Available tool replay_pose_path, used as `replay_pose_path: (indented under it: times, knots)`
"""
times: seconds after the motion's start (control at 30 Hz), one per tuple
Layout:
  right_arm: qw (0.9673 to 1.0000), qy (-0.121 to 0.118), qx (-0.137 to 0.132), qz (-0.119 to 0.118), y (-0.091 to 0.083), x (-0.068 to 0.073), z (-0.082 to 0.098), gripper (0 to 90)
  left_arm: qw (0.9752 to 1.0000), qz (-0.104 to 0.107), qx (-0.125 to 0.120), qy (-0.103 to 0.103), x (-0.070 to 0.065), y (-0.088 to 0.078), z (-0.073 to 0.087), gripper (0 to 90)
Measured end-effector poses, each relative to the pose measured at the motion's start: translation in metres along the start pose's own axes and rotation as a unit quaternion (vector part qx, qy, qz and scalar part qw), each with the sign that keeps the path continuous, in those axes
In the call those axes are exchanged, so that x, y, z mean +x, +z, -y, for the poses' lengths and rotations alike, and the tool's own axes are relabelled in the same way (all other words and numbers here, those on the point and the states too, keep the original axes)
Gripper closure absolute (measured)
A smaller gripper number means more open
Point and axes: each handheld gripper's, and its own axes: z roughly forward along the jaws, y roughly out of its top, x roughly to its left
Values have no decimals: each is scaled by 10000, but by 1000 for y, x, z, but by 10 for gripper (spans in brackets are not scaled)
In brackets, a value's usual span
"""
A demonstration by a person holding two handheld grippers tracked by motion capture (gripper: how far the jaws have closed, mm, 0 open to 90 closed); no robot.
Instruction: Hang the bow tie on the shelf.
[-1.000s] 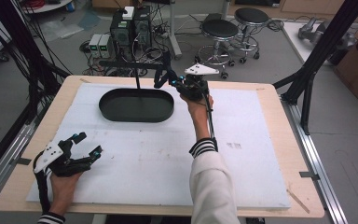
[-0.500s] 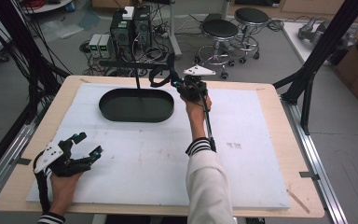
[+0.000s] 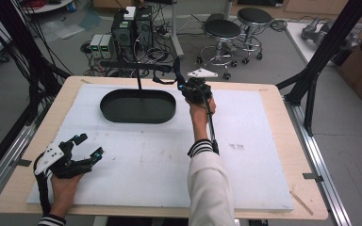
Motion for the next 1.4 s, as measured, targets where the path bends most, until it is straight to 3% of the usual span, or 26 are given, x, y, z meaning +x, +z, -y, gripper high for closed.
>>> replay_pose_path:
  times: [0.47,0.73,0.9,1.07,1.13,1.4]
  knots:
    - [9997,-41,229,-70,8,4,11,789,10000,9,2,16,0,0,0,154]
    - [9998,-21,188,-74,7,4,13,758,10000,9,2,18,0,0,0,154]
    - [9995,-23,285,-97,5,2,14,667,10000,1,3,7,0,0,0,154]
    - [9991,21,389,-193,0,-1,16,515,10000,-10,23,4,0,0,0,154]
    - [9990,40,394,-199,-2,-1,16,506,10000,-16,24,-5,0,0,0,155]
    - [9988,75,180,-455,-27,-11,17,352,10000,-14,25,-4,0,0,0,156]
